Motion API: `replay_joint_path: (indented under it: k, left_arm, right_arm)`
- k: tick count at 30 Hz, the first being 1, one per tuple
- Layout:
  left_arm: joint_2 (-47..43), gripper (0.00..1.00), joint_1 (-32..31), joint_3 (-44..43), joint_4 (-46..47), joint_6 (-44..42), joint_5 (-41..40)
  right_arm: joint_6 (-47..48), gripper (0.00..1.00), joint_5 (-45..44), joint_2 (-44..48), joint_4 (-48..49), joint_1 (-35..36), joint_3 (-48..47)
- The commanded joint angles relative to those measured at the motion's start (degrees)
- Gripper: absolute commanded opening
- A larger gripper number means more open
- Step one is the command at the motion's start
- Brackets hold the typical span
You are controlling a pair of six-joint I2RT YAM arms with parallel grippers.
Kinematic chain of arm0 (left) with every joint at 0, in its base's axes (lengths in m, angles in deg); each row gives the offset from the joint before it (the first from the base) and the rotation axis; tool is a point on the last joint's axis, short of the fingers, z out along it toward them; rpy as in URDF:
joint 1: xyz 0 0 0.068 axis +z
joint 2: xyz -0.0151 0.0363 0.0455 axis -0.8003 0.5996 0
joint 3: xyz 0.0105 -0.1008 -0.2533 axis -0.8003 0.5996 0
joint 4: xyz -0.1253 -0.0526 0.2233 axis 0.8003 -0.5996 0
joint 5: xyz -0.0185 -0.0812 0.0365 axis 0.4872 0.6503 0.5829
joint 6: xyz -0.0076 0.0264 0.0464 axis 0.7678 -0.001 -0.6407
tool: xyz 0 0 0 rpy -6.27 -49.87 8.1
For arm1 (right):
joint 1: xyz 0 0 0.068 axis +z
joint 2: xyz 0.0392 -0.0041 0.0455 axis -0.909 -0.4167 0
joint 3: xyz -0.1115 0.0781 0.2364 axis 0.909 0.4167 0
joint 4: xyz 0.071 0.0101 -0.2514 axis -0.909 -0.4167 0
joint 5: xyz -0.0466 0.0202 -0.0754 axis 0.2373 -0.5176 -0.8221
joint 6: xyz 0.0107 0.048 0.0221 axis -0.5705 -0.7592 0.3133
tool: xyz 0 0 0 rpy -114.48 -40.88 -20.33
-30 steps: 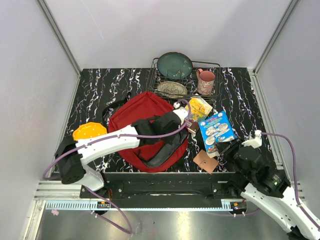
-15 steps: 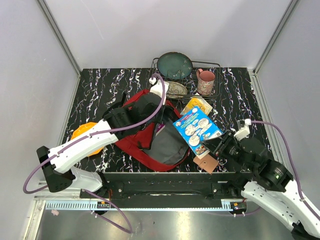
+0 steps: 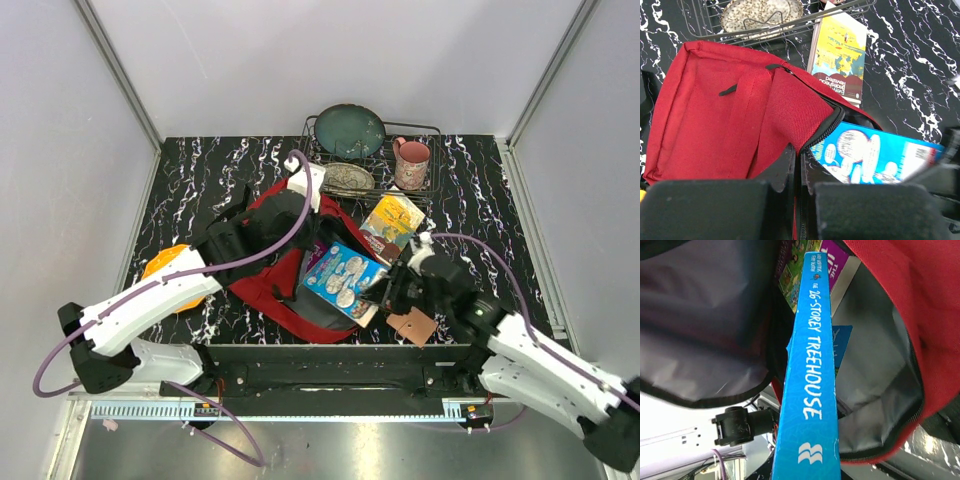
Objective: Pack the student bag
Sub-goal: Place the book in the student bag.
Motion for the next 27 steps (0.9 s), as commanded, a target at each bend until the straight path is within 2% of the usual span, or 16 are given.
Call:
replay_joint_path:
  k: [1, 3, 4, 6, 13, 17, 20, 22, 27]
  left_arm:
    - [-5.31, 0.0, -0.12, 1.62, 8.08, 0.64, 2.92]
    - [-5.58, 0.0, -0.03, 2.41, 8.0, 0.9, 3.11]
    - [-5.84, 0.0, -0.03, 2.59, 7.74, 0.9, 3.2]
    - [-6.19, 0.0, -0.03, 3.29, 7.29, 1.34, 3.2]
    - [-7.6, 0.0, -0.03, 4.97, 8.7, 2.05, 6.18]
    - [-7.6, 0.0, -0.03, 4.97, 10.45, 2.14, 8.03]
    - [-7.16, 0.0, -0.03, 4.26, 10.98, 2.22, 8.47]
    - [-6.98, 0.0, -0.12, 3.47, 10.9, 2.05, 8.64]
    - [-7.86, 0.0, -0.12, 3.12, 10.81, 1.96, 8.21]
  right_arm:
    - [-0.47, 0.0, 5.91, -9.18, 31.41, -0.06, 0.63]
    - [-4.25, 0.0, 6.88, -14.37, 43.31, -0.24, 5.81]
    - [-7.23, 0.0, 7.32, -15.96, 53.03, -0.15, 8.0]
    - [-7.87, 0.0, 8.29, -19.83, 57.94, -0.15, 7.85]
    - [-7.09, 0.0, 6.72, -25.28, 60.69, -0.15, 4.35]
    - [-7.6, 0.0, 2.5, -33.25, 51.92, -0.15, -1.81]
    - [-10.24, 0.0, 2.14, -40.81, 55.39, 0.02, -4.19]
    - [-12.87, 0.0, 1.44, -45.91, 62.51, 0.46, -4.98]
    - [-13.06, 0.0, -2.25, -54.37, 66.22, 2.22, -10.34]
